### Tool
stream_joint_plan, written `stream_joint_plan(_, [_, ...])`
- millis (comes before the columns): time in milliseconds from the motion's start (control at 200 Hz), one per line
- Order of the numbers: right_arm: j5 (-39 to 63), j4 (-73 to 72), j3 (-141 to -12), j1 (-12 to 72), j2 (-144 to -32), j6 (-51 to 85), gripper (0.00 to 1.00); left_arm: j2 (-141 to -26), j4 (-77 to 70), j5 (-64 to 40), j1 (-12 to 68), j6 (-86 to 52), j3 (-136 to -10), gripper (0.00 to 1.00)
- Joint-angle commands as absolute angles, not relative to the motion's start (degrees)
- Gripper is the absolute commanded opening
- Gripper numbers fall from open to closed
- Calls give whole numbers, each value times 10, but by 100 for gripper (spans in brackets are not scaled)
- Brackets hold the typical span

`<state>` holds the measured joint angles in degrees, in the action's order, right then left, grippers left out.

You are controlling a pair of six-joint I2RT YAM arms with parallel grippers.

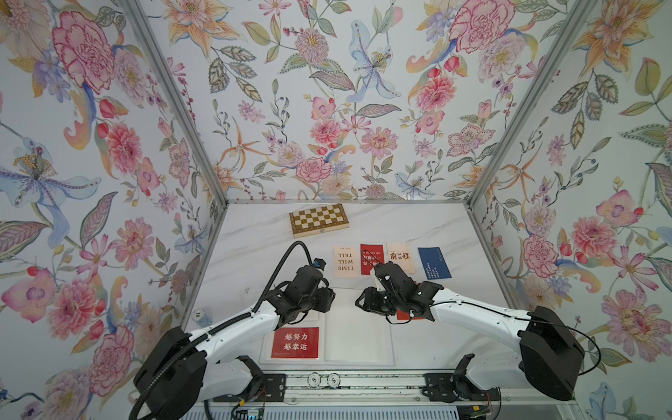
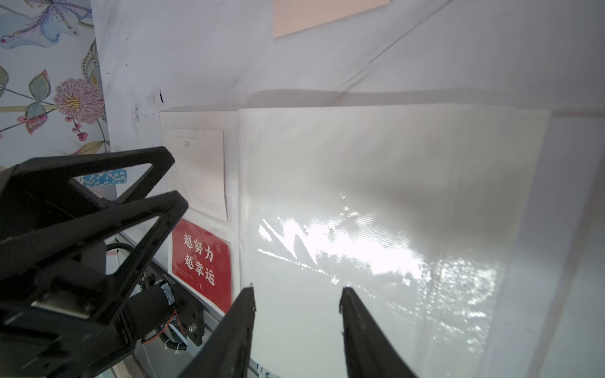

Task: Place the photos into the photo albums
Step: Insert the photo into the photo album.

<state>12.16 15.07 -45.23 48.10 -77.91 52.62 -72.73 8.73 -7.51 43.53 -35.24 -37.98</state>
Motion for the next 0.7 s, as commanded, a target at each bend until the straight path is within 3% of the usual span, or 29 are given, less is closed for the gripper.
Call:
stream_joint_plan(0, [97,190,-441,468,-759,510,45,-767,49,-110,469,-367,-406,53])
stream_joint_plan(215, [89,202,-424,449,-745,502,44,-840,21,-142,509,-377,-427,53])
stream_joint_plan(691, [97,189,-423,450,-766,491,44,-868,88,-111,512,-372,-424,53])
